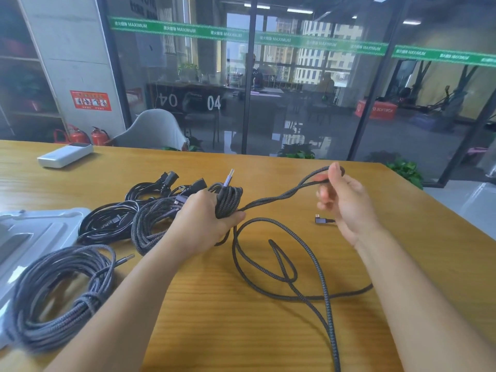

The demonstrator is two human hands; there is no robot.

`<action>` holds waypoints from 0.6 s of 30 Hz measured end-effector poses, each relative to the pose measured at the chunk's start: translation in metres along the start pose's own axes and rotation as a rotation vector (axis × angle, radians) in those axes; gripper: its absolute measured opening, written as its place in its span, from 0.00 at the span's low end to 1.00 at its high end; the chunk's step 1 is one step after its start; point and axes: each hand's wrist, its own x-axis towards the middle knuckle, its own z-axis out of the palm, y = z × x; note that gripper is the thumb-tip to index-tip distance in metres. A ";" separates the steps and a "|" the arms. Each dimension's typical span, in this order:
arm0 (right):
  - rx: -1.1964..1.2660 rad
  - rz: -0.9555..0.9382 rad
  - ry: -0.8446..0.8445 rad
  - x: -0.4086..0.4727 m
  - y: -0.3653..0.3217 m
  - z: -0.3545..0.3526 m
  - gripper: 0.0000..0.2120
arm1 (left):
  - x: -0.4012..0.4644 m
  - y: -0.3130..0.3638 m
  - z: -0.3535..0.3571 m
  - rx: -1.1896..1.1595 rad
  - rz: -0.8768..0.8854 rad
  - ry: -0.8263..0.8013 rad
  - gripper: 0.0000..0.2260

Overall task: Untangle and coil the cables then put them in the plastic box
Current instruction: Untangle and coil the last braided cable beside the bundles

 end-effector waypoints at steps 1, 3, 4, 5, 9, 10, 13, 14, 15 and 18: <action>-0.099 -0.007 0.100 0.001 0.000 0.003 0.19 | 0.000 0.001 0.001 0.019 0.005 0.007 0.20; -0.254 -0.078 0.237 0.001 0.001 0.004 0.16 | 0.000 0.003 0.003 0.040 0.018 0.028 0.20; -0.312 -0.132 0.273 0.001 0.001 0.003 0.11 | -0.001 0.003 0.003 0.043 0.027 0.041 0.20; -0.359 -0.171 0.286 0.000 0.001 0.002 0.07 | -0.001 0.005 0.003 0.044 0.039 0.054 0.21; -0.453 -0.050 0.199 0.004 0.002 -0.005 0.10 | -0.002 0.009 0.004 0.074 0.058 0.114 0.21; -0.428 0.045 0.114 0.005 0.000 -0.009 0.10 | -0.002 0.008 0.004 0.069 0.053 0.128 0.21; -0.206 0.224 -0.173 0.003 -0.008 -0.020 0.10 | -0.001 0.004 0.001 0.040 0.026 0.144 0.21; -0.144 0.238 -0.247 0.001 -0.011 -0.023 0.11 | 0.000 0.002 0.001 0.038 0.011 0.147 0.21; -0.110 0.234 -0.308 0.000 -0.014 -0.025 0.13 | 0.000 0.001 0.000 0.036 -0.003 0.147 0.20; -0.076 0.137 -0.456 -0.005 -0.020 -0.029 0.20 | 0.001 -0.001 -0.004 0.017 -0.033 0.144 0.20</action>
